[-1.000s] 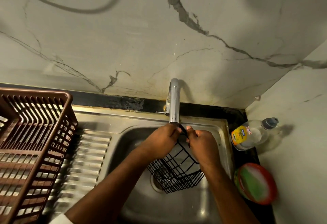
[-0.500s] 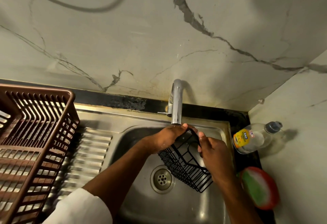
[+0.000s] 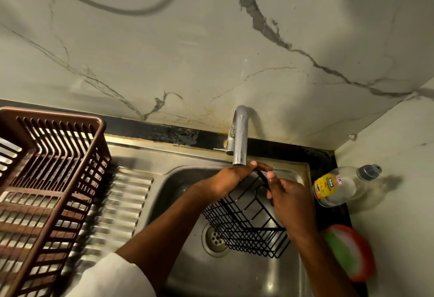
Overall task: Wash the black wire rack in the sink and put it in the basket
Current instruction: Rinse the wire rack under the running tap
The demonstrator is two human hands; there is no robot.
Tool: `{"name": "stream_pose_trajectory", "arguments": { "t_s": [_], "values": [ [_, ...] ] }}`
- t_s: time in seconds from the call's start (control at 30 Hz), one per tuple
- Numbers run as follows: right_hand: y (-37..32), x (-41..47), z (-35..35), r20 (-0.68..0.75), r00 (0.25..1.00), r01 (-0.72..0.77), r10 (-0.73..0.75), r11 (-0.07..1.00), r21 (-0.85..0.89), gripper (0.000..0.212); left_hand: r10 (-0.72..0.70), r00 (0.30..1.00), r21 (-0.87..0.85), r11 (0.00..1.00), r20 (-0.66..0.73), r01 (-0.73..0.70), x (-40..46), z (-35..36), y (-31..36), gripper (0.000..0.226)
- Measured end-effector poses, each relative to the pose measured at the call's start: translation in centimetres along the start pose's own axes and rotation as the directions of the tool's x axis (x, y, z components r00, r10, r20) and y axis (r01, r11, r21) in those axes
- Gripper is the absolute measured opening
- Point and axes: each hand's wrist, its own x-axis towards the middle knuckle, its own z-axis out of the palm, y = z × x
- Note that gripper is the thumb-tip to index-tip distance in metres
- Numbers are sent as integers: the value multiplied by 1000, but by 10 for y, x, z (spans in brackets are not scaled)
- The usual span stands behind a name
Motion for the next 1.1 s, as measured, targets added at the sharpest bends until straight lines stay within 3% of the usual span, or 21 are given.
{"name": "stream_pose_trajectory", "arguments": {
  "t_s": [0.07, 0.2, 0.5, 0.67, 0.8, 0.97, 1.1],
  "values": [
    [1, -2, 2, 16, 1000, -11, 11, 1000, -8, 55, 69, 997, 2, 998, 33, -69, -3, 3, 4, 48],
    [2, -10, 4, 45, 998, -36, 33, 998, 57, 53, 95, 994, 40, 994, 62, -98, -4, 2, -2, 49],
    [9, -20, -31, -26, 1000, 19, -14, 981, 195, 55, -102, 990, 95, 989, -101, 111, 13, -27, -35, 41],
    [13, -15, -32, -43, 997, -53, 66, 969, 240, 58, -94, 995, 58, 994, -18, 95, 10, -10, -11, 49],
    [16, -12, -17, -15, 996, -78, 85, 964, 256, 57, 80, 990, 127, 987, 115, -94, 18, 10, 8, 55],
    [21, -16, -11, -55, 992, -87, 112, 937, 339, 53, -50, 995, 92, 995, 81, 43, 27, -3, -4, 71],
    [19, -25, -20, -128, 977, -98, 168, 898, 430, 52, -23, 1000, 133, 991, 16, 21, 22, -21, -9, 49]
  ]
}}
